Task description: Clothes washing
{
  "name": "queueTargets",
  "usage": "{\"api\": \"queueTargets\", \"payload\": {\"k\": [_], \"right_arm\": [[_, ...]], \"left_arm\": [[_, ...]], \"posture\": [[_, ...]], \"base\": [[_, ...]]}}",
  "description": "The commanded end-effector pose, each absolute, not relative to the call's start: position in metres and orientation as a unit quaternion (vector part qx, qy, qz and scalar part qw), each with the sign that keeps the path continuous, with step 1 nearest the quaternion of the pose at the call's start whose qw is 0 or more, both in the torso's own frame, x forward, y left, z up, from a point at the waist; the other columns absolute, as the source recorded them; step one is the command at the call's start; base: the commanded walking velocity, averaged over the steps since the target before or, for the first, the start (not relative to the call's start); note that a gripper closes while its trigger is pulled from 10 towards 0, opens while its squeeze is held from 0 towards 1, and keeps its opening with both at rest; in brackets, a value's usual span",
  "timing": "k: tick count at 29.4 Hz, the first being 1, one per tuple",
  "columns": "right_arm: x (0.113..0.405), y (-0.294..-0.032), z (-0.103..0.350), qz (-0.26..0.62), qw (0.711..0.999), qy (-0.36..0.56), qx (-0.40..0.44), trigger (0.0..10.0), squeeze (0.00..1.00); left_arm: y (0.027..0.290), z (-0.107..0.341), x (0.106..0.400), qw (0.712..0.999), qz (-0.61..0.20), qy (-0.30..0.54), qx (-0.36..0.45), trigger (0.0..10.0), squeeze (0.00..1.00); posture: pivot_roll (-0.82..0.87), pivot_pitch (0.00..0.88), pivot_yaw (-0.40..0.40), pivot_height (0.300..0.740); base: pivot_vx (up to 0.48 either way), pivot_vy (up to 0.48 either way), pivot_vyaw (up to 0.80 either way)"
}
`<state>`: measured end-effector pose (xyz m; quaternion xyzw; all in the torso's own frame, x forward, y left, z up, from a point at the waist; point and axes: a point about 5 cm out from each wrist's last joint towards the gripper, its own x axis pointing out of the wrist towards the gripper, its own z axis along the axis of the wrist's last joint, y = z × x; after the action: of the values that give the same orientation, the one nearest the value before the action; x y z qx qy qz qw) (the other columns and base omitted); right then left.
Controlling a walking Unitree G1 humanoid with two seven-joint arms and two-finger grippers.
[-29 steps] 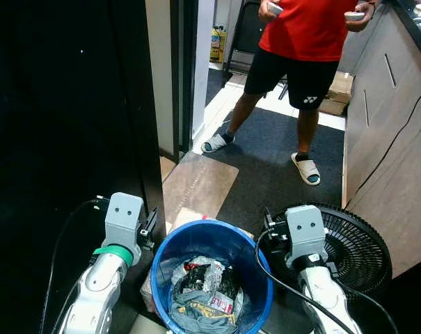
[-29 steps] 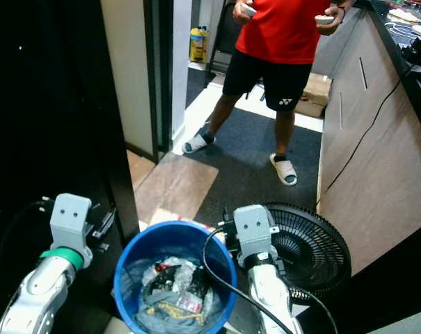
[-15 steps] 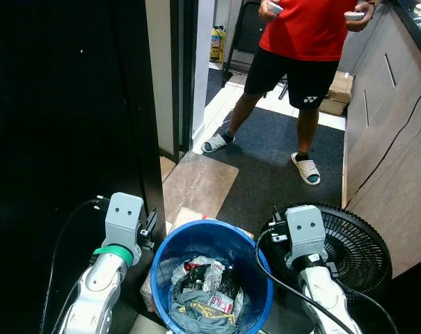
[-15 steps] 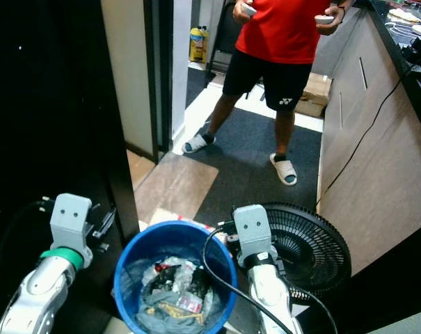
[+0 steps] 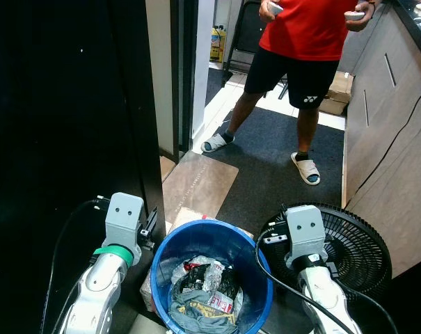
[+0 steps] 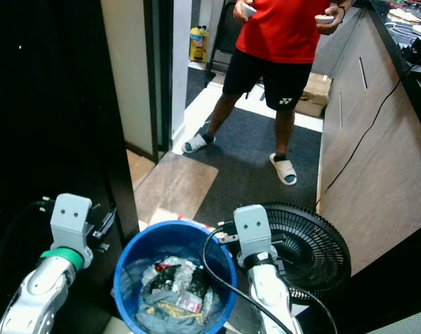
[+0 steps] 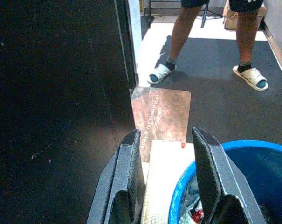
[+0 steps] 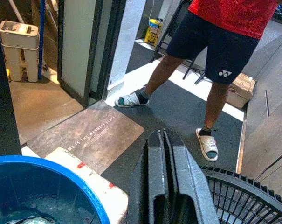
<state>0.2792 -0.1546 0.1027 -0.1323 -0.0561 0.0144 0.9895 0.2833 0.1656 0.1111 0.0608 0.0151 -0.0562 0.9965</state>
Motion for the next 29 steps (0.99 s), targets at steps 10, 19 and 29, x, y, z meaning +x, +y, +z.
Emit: {"api": "queueTargets", "payload": {"k": [10,19,29], "right_arm": [[0.2777,-0.1576,0.0977,0.012,0.991,-0.043,-0.129,10.0,1.00],[0.2782,-0.1575,0.0982,0.015,0.991,-0.044,-0.126,10.0,1.00],[0.2811,-0.1541,0.0965,0.020,0.989,-0.039,-0.138,10.0,0.00]], "left_arm": [[0.1644,0.1039,0.2800,0.995,-0.062,0.029,0.066,10.0,0.00],[0.1639,0.1038,0.2803,0.995,-0.063,0.028,0.066,10.0,0.00],[0.1627,0.1039,0.2816,0.995,-0.064,0.028,0.065,10.0,0.00]], "posture": [[0.08,0.020,-0.010,0.740],[0.08,0.014,-0.010,0.740],[0.08,0.014,-0.011,0.740]], "base": [[0.000,0.000,0.00],[0.000,0.000,0.00],[0.000,0.000,0.00]]}}
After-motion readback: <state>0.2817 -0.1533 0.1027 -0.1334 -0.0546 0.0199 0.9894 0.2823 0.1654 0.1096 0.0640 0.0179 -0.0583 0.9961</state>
